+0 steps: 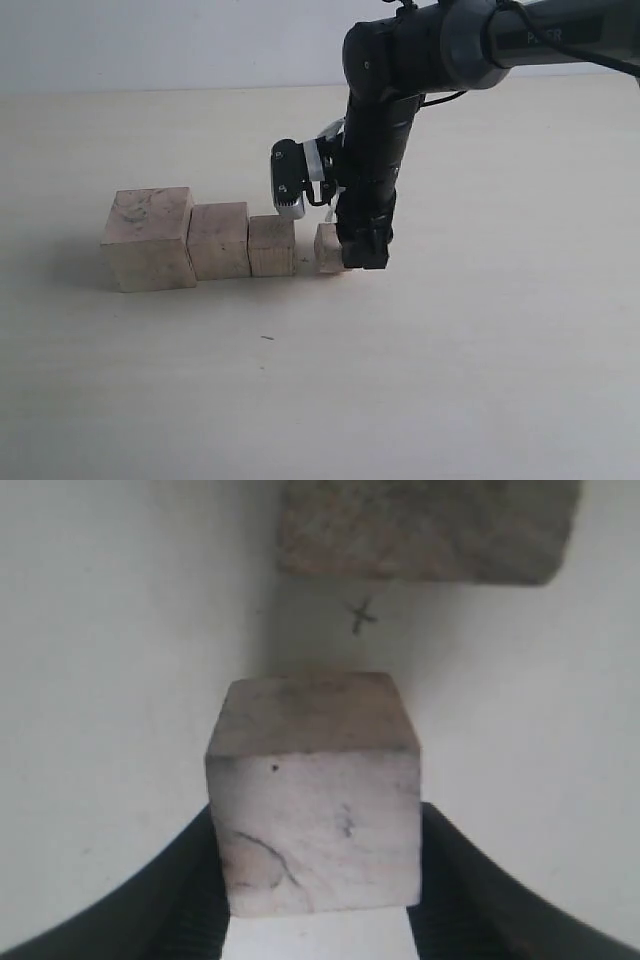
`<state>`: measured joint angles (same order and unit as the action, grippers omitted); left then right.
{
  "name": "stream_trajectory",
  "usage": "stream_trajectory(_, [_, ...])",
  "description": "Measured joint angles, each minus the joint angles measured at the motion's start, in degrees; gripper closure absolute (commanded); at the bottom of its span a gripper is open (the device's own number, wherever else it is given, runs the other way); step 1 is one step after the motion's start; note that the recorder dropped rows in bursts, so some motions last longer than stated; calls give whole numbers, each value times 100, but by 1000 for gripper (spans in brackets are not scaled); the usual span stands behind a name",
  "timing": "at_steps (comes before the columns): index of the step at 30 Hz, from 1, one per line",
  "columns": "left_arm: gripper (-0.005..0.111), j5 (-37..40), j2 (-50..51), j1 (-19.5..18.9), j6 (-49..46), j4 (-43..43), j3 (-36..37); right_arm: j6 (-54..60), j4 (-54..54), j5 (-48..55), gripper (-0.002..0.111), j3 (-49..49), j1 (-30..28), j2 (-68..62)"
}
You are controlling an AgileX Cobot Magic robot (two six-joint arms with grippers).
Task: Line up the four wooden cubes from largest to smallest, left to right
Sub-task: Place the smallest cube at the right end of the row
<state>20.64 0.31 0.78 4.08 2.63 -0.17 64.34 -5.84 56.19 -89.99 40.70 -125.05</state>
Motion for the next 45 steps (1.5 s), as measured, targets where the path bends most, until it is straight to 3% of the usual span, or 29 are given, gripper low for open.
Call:
stream_trajectory(15, [107,0,0,0,0,0,0,139,-146,-512,108,0,0,0])
stream_trajectory(45, [107,0,0,0,0,0,0,-651,-1,-771,108,-48,187,-233])
